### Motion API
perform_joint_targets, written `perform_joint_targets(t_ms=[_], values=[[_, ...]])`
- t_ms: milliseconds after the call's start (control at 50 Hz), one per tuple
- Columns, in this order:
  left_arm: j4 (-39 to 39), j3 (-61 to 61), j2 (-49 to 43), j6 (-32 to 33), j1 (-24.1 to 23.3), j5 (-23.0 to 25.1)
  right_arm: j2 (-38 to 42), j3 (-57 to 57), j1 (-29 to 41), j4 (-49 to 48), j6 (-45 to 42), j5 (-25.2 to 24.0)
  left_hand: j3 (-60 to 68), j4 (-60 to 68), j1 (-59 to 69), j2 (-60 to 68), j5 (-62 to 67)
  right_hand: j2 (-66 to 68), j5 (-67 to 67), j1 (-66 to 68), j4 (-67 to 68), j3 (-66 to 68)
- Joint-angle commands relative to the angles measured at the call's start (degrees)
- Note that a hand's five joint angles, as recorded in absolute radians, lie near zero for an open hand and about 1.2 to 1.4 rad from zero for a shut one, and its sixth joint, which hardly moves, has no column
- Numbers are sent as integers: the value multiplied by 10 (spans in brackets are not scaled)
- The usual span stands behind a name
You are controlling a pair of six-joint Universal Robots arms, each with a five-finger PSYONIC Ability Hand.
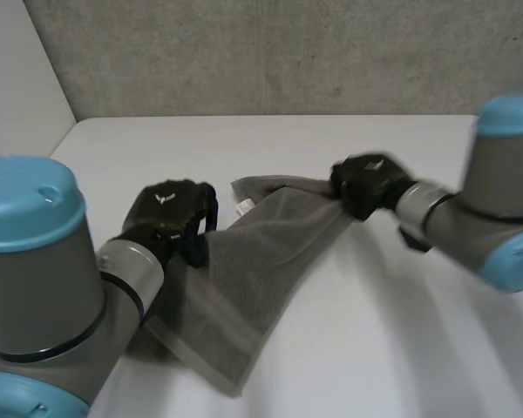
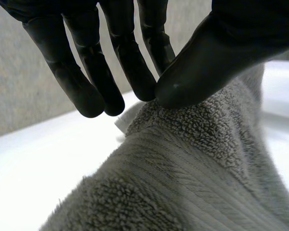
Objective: Fold the towel.
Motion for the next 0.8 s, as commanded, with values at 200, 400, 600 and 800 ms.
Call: perform_joint_targets(t_ms=[200, 400, 600, 800], values=[[-2, 19, 69, -24, 6, 36, -264, 12, -86, 95, 76, -71, -81, -65, -15, -62, -150, 37, 32, 44, 31, 39], [0, 63, -94, -26, 84, 56, -87, -42, 66, 91, 39, -17, -81, -65, -15, -62, -150, 37, 32, 44, 31, 39], [-2, 172, -232, -22, 145, 58, 110, -183, 87, 109, 24, 34, -316, -300, -250, -297, -386, -449, -453, -442, -455, -447], [-1, 170, -168, -25, 156, 36, 11, -105, 45, 115, 28, 58, -767, -751, -701, -748, -836, -525, -529, -518, -530, -523]])
